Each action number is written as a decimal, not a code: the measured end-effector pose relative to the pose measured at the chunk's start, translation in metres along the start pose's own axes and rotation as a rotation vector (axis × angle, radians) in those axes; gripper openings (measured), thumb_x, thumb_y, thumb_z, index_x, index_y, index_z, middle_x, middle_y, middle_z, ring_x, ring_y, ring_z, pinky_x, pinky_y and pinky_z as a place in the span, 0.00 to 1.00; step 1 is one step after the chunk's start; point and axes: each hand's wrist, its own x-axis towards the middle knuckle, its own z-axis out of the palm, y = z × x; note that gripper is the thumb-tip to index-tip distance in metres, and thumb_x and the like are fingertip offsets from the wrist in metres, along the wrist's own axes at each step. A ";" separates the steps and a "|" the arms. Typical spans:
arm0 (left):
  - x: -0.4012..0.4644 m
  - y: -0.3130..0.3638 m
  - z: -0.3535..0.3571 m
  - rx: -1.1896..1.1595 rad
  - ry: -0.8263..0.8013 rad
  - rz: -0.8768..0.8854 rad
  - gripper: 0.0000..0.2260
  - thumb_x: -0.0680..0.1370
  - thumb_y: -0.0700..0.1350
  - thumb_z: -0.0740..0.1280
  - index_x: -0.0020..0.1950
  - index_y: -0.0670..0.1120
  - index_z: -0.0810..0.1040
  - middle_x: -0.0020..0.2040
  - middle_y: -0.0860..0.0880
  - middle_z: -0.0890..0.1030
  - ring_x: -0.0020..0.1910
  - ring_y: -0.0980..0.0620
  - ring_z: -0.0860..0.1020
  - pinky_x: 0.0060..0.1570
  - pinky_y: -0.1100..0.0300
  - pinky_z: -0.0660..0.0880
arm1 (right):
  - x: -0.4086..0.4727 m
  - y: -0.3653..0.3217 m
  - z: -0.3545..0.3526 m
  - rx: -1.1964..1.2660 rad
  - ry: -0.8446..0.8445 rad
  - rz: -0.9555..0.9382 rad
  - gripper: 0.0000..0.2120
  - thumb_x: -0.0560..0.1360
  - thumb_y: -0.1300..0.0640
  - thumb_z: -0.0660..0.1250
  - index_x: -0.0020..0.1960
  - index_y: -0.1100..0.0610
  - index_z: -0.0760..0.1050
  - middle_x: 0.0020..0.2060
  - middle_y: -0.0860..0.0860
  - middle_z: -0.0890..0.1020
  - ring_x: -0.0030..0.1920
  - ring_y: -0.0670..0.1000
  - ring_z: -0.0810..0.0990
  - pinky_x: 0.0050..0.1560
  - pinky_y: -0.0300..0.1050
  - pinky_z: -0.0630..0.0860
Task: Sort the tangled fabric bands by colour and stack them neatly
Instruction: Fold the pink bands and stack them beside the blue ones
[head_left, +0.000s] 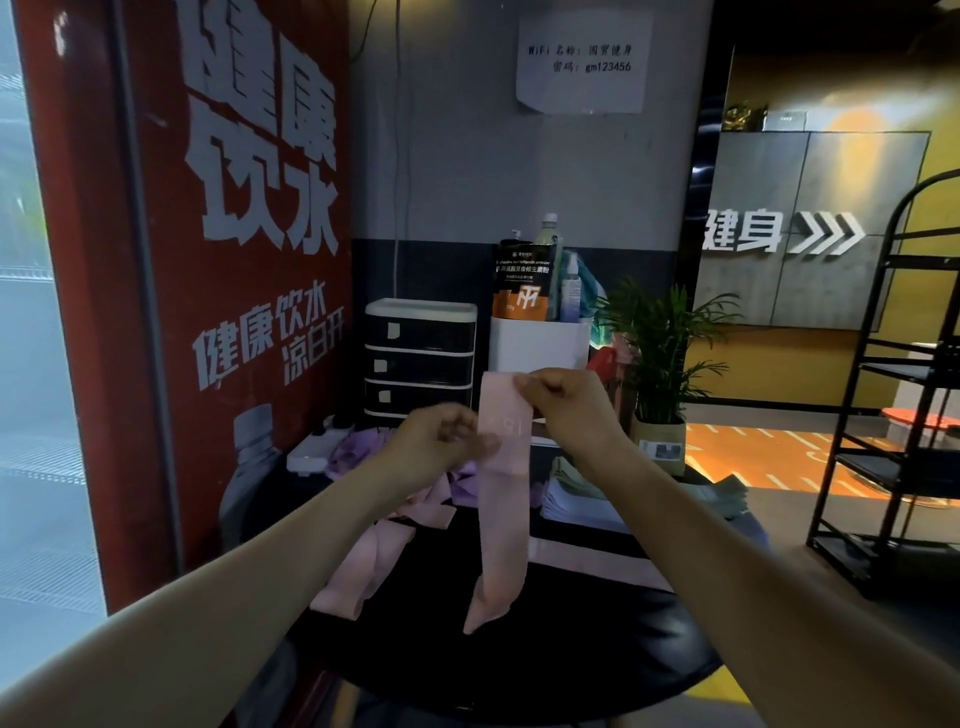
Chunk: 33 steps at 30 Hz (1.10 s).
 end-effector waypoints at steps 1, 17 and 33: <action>-0.004 -0.005 0.003 0.028 -0.055 -0.012 0.04 0.73 0.35 0.70 0.46 0.41 0.78 0.36 0.51 0.78 0.33 0.61 0.76 0.35 0.71 0.73 | 0.001 -0.001 -0.001 0.029 0.026 0.017 0.14 0.77 0.60 0.64 0.44 0.73 0.77 0.46 0.70 0.78 0.40 0.56 0.76 0.51 0.65 0.77; 0.003 0.003 0.001 -0.223 0.139 -0.070 0.05 0.75 0.34 0.68 0.43 0.44 0.78 0.36 0.49 0.81 0.37 0.52 0.77 0.40 0.62 0.76 | -0.008 0.000 -0.011 -0.359 0.003 -0.157 0.10 0.74 0.54 0.69 0.51 0.59 0.78 0.42 0.48 0.78 0.38 0.41 0.74 0.41 0.29 0.70; 0.003 0.024 0.003 -0.120 0.099 0.008 0.07 0.80 0.48 0.61 0.52 0.48 0.77 0.46 0.51 0.79 0.47 0.54 0.76 0.48 0.62 0.72 | -0.006 -0.019 -0.023 -0.246 -0.121 -0.208 0.03 0.72 0.64 0.70 0.44 0.59 0.81 0.42 0.52 0.82 0.38 0.45 0.77 0.41 0.29 0.73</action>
